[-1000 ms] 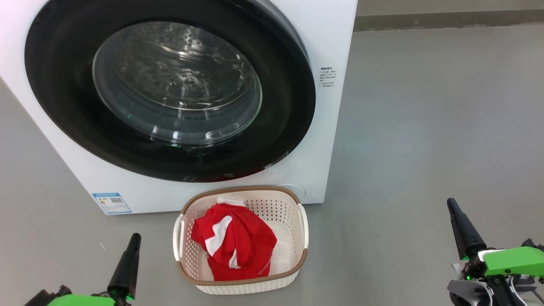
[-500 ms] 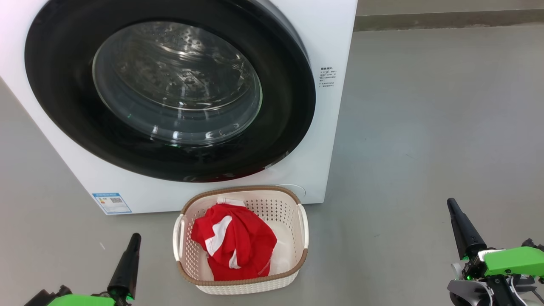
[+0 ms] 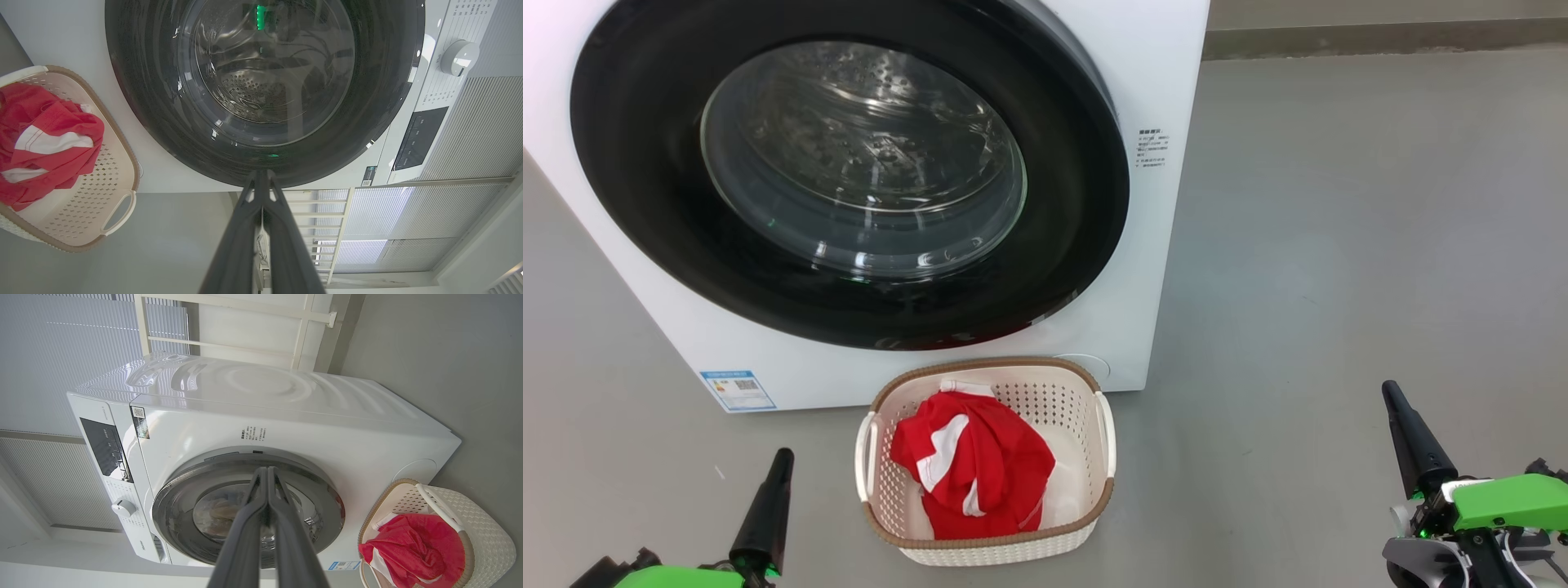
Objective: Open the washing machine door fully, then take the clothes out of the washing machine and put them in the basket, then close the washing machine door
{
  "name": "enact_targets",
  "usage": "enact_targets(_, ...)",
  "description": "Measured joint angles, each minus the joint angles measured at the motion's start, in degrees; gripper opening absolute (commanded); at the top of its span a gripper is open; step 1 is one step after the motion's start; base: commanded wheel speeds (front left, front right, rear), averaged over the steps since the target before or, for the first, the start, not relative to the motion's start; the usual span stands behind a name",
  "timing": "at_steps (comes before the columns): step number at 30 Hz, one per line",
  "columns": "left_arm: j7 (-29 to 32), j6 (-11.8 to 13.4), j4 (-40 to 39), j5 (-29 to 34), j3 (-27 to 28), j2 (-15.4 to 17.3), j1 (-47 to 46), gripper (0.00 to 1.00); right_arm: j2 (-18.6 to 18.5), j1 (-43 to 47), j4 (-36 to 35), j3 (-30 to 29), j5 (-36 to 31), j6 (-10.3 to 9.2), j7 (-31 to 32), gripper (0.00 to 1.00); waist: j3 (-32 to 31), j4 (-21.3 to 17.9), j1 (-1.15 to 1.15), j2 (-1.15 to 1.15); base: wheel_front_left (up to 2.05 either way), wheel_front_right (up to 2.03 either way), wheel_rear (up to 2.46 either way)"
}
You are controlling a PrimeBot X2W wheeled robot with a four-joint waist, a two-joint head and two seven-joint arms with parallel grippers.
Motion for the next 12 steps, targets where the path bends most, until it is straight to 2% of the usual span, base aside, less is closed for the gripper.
enact_targets(12, 0.0, 0.0, 0.0, 0.0, 0.0, 0.0, 0.0, 0.0, 0.0, 0.0, 0.0, 0.0, 0.0, 0.0, 0.0, 0.0, 0.0, 0.0, 0.0, 0.0, 0.0, 0.0, 0.0)
